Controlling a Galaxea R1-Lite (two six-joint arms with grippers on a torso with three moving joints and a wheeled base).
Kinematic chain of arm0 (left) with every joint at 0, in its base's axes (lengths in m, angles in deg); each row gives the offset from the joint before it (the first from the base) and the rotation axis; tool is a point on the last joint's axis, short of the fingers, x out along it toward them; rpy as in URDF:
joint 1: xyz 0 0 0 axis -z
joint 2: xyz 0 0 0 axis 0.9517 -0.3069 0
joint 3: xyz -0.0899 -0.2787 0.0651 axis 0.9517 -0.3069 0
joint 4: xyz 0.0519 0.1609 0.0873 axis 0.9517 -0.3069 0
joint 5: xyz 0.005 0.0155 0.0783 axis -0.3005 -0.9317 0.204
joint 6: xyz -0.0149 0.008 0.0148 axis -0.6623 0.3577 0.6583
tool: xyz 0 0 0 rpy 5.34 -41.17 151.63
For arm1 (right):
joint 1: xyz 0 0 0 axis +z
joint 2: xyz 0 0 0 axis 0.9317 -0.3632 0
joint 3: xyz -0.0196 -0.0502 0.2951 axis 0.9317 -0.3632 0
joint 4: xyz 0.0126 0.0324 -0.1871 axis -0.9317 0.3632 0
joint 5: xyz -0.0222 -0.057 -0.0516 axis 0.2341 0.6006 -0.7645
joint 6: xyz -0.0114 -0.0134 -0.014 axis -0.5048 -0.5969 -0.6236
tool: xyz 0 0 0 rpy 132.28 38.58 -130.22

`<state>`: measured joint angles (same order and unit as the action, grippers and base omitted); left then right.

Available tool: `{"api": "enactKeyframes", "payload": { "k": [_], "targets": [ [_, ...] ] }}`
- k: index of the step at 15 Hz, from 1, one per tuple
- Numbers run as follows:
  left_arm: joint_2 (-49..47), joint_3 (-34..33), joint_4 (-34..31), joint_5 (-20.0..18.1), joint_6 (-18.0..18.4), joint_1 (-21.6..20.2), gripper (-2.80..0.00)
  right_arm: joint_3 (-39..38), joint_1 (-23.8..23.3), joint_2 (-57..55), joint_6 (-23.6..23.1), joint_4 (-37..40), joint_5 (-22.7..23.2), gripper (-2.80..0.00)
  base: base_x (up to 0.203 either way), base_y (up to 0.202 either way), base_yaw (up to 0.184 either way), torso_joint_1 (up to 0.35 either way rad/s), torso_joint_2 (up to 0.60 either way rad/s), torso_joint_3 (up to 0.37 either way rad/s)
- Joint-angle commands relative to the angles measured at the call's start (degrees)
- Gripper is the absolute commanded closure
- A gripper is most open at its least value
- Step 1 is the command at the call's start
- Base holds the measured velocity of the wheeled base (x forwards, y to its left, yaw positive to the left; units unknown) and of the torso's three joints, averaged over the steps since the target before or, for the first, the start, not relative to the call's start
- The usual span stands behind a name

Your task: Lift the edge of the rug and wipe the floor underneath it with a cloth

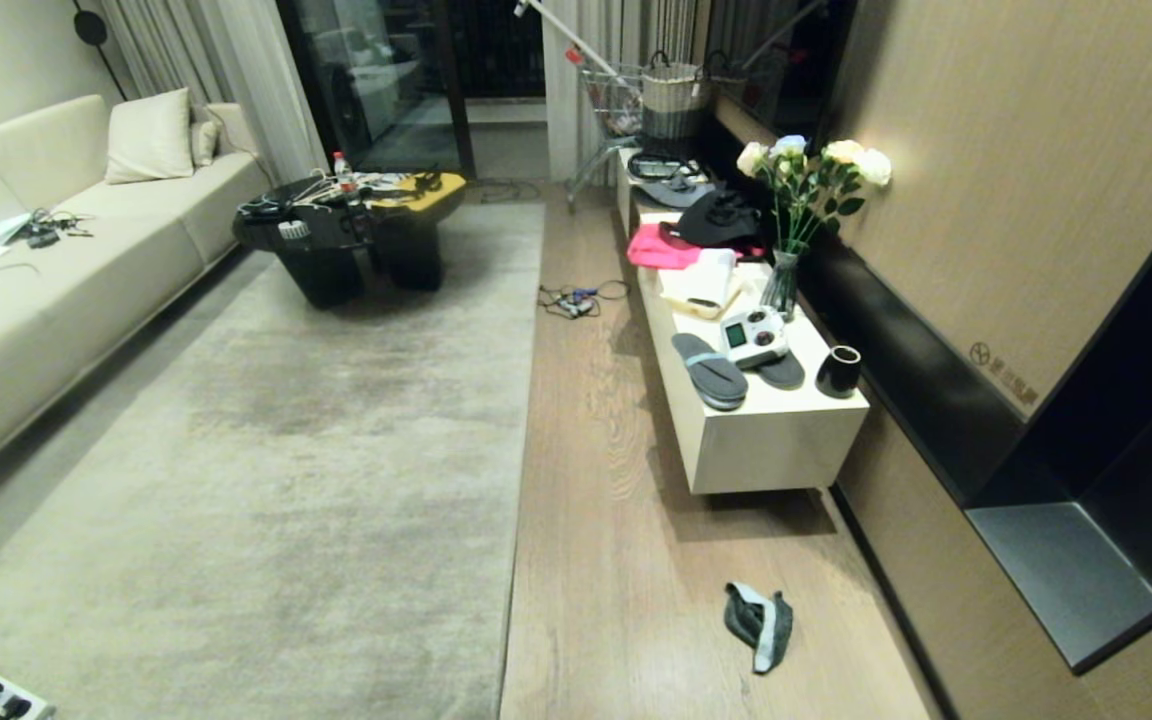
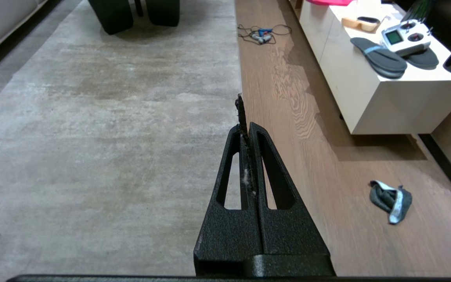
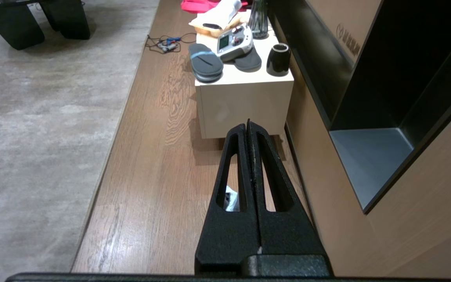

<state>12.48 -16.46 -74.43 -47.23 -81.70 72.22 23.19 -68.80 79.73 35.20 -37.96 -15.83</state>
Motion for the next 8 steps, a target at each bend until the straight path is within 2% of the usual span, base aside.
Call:
{"api": "enactKeyframes", "payload": {
  "k": [1, 8],
  "targets": [
    [0.0, 0.0, 0.0, 0.0, 0.0, 0.0, 0.0, 0.0, 0.0, -0.1, 0.0, 0.0, 0.0, 0.0, 0.0, 0.0, 0.0, 0.181, -0.54, -0.354],
    [0.0, 0.0, 0.0, 0.0, 0.0, 0.0, 0.0, 0.0, 0.0, -0.1, 0.0, 0.1, 0.0, 0.0, 0.0, 0.0, 0.0, 0.215, -0.58, -0.37]
  ]
}}
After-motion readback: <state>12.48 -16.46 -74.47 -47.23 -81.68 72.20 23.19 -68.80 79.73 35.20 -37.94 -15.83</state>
